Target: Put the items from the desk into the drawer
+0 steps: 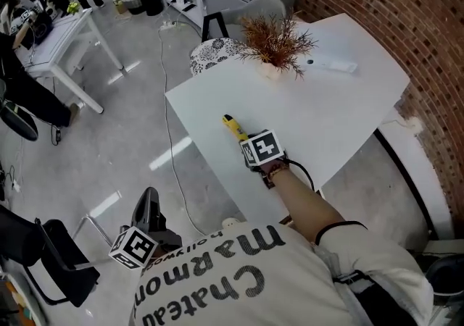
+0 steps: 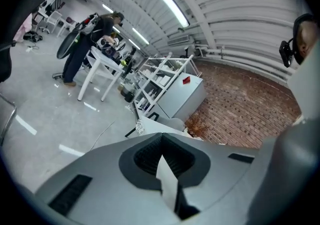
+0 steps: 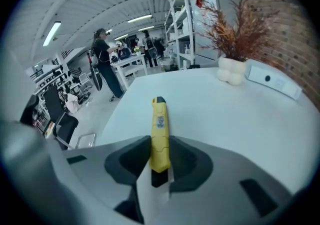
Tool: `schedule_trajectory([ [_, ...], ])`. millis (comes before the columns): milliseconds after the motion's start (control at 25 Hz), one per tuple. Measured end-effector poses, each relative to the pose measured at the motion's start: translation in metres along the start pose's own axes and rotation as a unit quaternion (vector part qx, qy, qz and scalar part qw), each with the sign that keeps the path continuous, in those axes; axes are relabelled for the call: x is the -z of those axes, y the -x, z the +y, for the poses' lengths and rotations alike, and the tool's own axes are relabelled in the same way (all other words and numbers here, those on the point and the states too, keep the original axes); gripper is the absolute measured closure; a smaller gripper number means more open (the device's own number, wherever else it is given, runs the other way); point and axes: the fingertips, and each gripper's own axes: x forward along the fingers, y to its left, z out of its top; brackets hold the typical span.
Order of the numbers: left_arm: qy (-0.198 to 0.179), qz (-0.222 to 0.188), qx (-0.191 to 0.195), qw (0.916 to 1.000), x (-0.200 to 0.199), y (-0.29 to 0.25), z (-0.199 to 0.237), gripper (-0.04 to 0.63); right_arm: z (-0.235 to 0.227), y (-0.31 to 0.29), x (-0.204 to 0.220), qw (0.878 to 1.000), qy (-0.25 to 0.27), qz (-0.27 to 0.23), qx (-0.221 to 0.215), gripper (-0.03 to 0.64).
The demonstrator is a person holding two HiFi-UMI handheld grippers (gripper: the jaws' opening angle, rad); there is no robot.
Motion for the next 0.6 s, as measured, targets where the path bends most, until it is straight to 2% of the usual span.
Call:
schedule_trajectory([
  [160, -0.005, 0.008, 0.027, 0.9996, -0.005, -0.001, -0.006, 0.594, 0.010, 0.021, 0.020, 0.998, -0.065, -0.018, -0.009, 0.497],
  [360, -0.009, 0.025, 0.064, 0.9976, -0.008, 0.010, -0.014, 0.594, 0.017, 0.052, 0.042, 0.987, -0.156, -0.041, -0.021, 0.497],
  [600, -0.010, 0.040, 0.073, 0.9965, -0.009, 0.040, -0.001, 0.594, 0.056, 0.083, 0.062, 0.979, -0.192, -0.068, -0.014, 0.497],
])
